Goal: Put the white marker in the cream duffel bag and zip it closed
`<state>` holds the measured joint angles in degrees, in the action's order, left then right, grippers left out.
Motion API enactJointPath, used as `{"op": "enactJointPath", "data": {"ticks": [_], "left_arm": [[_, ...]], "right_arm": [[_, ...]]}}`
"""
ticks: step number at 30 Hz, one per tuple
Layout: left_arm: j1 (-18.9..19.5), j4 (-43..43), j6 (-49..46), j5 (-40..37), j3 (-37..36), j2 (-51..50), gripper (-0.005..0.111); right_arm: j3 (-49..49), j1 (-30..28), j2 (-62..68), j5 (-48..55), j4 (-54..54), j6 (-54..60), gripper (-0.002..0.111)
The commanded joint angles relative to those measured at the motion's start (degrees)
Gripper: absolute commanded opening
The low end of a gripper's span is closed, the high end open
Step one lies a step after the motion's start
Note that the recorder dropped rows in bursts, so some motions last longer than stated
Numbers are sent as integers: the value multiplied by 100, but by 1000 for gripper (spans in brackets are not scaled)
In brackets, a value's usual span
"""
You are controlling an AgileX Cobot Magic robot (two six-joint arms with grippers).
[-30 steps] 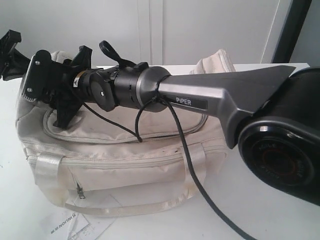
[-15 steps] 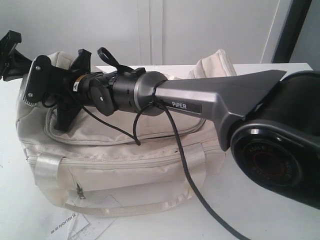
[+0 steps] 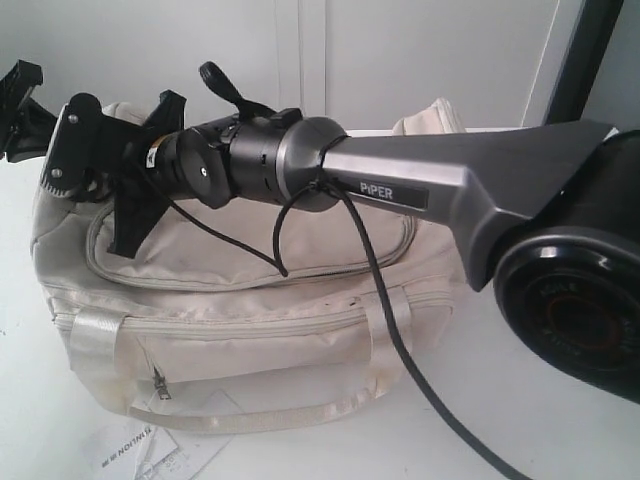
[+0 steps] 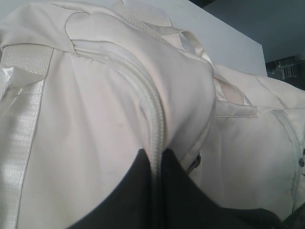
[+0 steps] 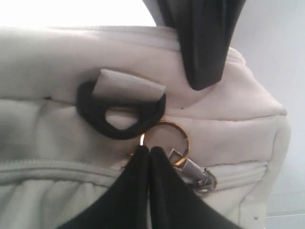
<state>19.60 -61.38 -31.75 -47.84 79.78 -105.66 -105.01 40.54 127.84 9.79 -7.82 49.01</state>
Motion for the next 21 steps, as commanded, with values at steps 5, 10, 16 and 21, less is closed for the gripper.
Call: {"op": "enactJointPath", "data": {"ticks": [5, 10, 16, 21], "left_arm": [[-33, -123, -6, -247, 26, 30, 0], [-33, -123, -6, -247, 26, 30, 0], [-33, -123, -7, -309, 26, 30, 0], [-33, -123, -18, -515, 26, 30, 0]], "right_arm": [[-22, -60, -365, 386, -300, -510, 0], [-22, -60, -330, 109, -283, -530, 19], [-22, -60, -101, -76, -248, -193, 69], [-66, -60, 255, -899, -248, 340, 70]]}}
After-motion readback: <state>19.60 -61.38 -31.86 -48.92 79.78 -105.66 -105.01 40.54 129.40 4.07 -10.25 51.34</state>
